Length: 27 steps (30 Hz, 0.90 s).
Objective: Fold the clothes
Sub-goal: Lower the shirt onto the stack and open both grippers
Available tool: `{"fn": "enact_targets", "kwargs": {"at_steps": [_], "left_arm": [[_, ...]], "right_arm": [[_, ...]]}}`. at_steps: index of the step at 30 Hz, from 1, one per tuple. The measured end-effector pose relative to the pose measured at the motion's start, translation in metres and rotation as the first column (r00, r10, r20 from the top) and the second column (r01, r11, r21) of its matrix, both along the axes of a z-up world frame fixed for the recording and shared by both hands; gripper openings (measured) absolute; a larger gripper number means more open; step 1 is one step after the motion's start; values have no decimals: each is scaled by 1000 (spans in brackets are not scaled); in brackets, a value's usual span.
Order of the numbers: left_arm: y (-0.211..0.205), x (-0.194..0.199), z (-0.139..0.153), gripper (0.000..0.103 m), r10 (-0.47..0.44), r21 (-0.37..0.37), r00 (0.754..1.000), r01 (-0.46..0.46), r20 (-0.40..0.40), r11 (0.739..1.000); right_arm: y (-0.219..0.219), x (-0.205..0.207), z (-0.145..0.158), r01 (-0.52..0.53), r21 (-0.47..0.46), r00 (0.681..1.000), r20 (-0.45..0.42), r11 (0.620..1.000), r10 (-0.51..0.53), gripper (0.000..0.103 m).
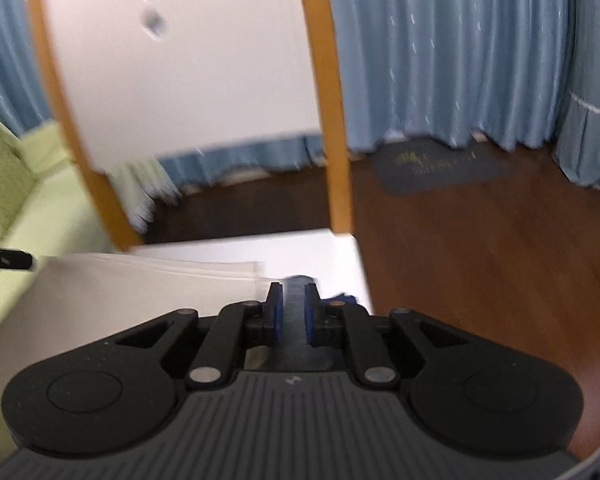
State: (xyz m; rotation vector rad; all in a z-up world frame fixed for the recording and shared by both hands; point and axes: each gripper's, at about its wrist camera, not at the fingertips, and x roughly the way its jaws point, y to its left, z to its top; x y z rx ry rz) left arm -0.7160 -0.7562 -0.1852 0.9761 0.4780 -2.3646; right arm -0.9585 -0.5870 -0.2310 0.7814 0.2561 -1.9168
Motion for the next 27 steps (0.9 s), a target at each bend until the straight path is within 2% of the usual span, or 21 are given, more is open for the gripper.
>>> {"fn": "enact_targets", "kwargs": {"at_steps": [3, 6, 7, 9, 11, 13, 16, 17, 21, 22, 24, 27], "left_arm": [[42, 17, 4, 43, -48, 23, 998, 49, -47, 999], [62, 15, -19, 44, -38, -3, 997, 38, 73, 999], [63, 17, -18, 47, -34, -2, 997, 35, 75, 999], [56, 22, -21, 47, 22, 23, 997, -24, 72, 999], [57, 29, -8, 45, 72, -5, 993, -71, 91, 997], [56, 29, 0, 42, 82, -34, 991, -78, 107, 996], [45, 18, 19, 44, 55, -48, 997, -53, 47, 997], [38, 10, 19, 44, 41, -52, 998, -39, 37, 998], [1, -37, 11, 44, -52, -25, 999, 52, -12, 998], [-6, -46, 7, 45, -68, -11, 998, 68, -17, 998], [-22, -75, -8, 44, -77, -14, 996, 78, 43, 997], [-29, -77, -17, 50, -43, -20, 996, 45, 76, 999]], "right_arm": [[24, 55, 7, -144, -30, 989, -26, 989, 143, 9], [26, 74, -7, -190, 38, 980, -44, 981, 192, 10], [25, 75, -23, -178, 105, 981, -56, 978, 185, 10], [29, 65, -37, -119, 201, 985, -101, 972, 142, 10], [41, 51, -33, -57, 234, 992, -97, 971, 82, 12], [52, 42, -27, -23, 252, 994, -98, 967, 49, 13], [60, 37, -8, -21, 204, 995, -95, 979, 41, 15], [53, 35, -1, -48, 149, 994, -85, 988, 61, 16], [-5, 26, 12, -145, 8, 988, -47, 989, 145, 14], [-17, 23, 11, -163, 4, 986, -43, 987, 163, 14], [-45, 19, 5, -214, 12, 977, -24, 977, 214, 14], [-80, 12, -9, -244, 42, 970, 2, 969, 245, 14]]}}
